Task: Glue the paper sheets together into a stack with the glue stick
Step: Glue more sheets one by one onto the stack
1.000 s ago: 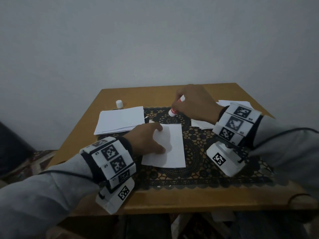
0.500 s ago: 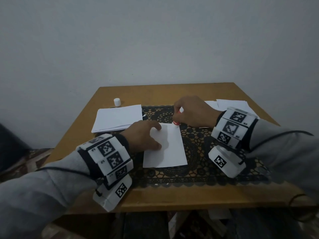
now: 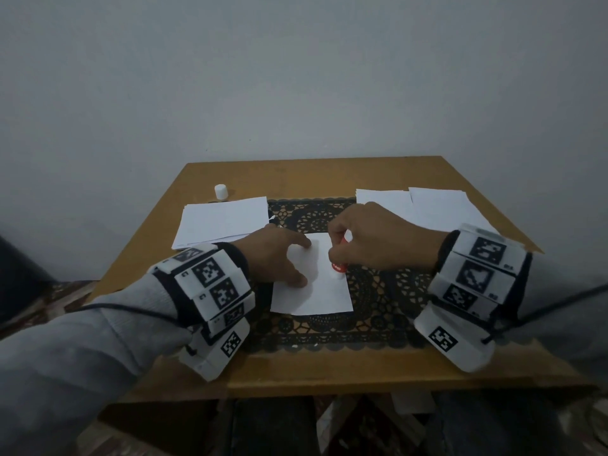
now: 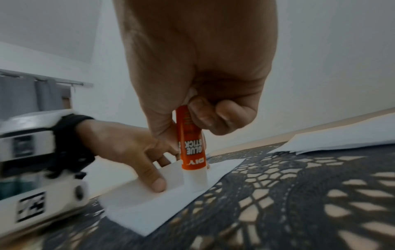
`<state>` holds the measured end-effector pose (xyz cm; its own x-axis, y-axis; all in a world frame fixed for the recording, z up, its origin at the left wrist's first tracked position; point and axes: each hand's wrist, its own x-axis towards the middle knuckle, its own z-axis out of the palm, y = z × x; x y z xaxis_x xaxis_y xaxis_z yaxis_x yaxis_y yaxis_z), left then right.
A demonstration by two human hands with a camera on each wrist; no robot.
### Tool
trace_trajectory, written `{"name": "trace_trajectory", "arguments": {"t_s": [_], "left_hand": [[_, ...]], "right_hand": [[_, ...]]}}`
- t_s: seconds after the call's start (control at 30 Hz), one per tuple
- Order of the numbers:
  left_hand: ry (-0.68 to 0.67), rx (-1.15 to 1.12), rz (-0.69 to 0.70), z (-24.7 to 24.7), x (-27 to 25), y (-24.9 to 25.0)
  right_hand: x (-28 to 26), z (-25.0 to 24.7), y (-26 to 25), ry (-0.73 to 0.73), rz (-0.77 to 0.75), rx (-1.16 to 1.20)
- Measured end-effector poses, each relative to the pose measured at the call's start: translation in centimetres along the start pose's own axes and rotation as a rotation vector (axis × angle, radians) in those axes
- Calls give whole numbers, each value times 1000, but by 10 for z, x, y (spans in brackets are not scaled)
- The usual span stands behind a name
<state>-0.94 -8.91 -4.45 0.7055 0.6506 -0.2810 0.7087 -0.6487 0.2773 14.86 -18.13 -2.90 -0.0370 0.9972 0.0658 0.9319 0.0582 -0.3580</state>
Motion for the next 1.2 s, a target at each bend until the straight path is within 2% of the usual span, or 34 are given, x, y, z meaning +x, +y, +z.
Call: {"name": "trace_trajectory", "arguments": {"t_s": [0.1, 0.2, 0.27, 0.33, 0.5, 0.57, 0.63, 0.73, 0.83, 0.9, 1.0, 1.2], "left_hand": [[99, -56, 27, -3, 4, 0], [325, -206, 48, -12, 11, 3], [412, -307, 75, -24, 16, 6], [368, -316, 145, -38, 20, 8], [-36, -244, 225, -57, 19, 5], [-137, -261, 230, -57, 14, 1], [-155, -275, 243, -56, 8, -7], [-108, -352, 254, -52, 0, -18], [-89, -499, 211, -49, -6, -25], [-116, -557, 190, -46, -9, -27], [-169, -526, 170, -41, -13, -27], [-171, -453, 125, -32, -23, -31]], "right_hand": [[-13, -1, -7, -41, -17, 12], [-22, -1, -12, -72, -39, 5], [-26, -1, -14, -84, -41, 9], [-29, 0, -14, -99, -34, 27], [-29, -2, -7, -132, -20, 99], [-30, -6, 0, -159, -13, 118], [-29, -14, 11, -138, 5, 124], [-26, -31, 28, -40, 56, 159], [-23, -43, 36, 19, 97, 231], [-20, -44, 39, 89, 99, 176], [-15, -40, 39, 152, 99, 83], [-11, -23, 38, 140, 81, 37]]}}
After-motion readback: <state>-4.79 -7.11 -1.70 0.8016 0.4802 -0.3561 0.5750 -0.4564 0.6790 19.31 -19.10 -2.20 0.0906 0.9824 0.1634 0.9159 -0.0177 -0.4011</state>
